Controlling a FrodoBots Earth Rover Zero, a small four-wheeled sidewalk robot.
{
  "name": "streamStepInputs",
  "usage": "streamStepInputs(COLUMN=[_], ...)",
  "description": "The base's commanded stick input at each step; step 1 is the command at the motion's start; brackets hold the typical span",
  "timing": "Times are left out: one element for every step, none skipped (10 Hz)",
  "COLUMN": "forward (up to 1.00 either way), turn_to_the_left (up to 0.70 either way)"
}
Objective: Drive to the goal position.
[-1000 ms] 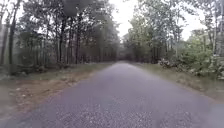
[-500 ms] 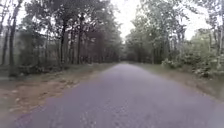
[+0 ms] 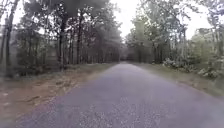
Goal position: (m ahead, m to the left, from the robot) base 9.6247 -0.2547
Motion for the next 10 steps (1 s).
streamStepInputs(forward=[0.45, 0.45, 0.45, 0.45, 0.45, 0.45, 0.45, 0.45, 0.45, 0.45], turn_to_the_left=[0.00, 0.00, 0.00, 0.00, 0.00, 0.00, 0.00, 0.14, 0.27, 0.27])
